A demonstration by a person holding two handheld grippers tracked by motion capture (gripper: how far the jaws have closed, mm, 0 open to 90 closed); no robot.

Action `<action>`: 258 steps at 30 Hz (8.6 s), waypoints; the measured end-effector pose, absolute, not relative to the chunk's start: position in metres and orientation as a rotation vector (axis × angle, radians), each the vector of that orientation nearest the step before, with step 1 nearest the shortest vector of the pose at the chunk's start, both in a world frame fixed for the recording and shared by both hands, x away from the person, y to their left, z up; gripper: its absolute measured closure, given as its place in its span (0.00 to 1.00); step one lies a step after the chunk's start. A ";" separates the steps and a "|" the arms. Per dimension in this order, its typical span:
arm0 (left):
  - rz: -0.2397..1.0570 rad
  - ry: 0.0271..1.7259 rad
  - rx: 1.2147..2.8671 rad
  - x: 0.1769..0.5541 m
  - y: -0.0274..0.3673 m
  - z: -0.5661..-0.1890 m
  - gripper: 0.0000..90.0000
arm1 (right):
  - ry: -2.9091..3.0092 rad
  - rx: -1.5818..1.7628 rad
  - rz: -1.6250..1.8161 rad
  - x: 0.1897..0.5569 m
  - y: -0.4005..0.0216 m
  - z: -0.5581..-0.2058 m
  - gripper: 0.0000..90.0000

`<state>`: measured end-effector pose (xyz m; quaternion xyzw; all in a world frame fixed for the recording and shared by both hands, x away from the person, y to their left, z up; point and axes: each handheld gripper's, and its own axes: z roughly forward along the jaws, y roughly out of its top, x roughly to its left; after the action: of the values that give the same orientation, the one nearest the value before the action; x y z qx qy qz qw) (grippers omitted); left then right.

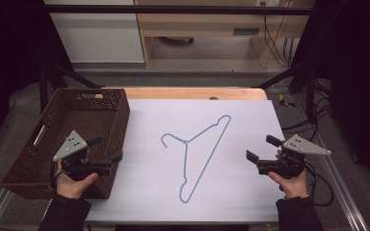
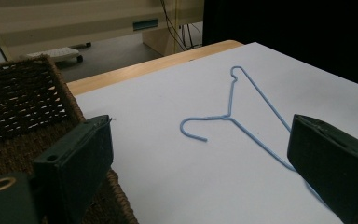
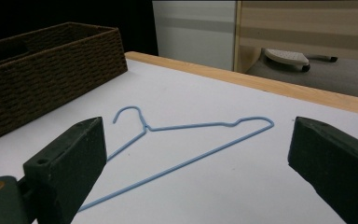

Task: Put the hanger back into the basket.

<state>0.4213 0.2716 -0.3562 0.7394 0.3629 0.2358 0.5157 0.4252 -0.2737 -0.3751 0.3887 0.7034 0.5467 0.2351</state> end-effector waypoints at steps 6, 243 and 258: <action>0.565 0.861 1.776 0.419 0.262 -0.355 0.08 | 1.932 1.068 1.501 0.424 -0.273 -0.375 0.05; 0.691 1.184 1.856 0.446 0.032 -0.455 0.97 | 2.360 1.013 1.313 0.556 -0.105 -0.427 0.89; 0.687 1.167 1.858 0.445 0.032 -0.456 0.97 | 2.371 0.947 1.283 0.555 -0.107 -0.426 0.95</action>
<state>0.4454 0.0323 -0.4555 0.7374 0.4632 0.2727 0.4090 0.5553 -0.1069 -0.4255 0.3281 0.8215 0.4444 0.1415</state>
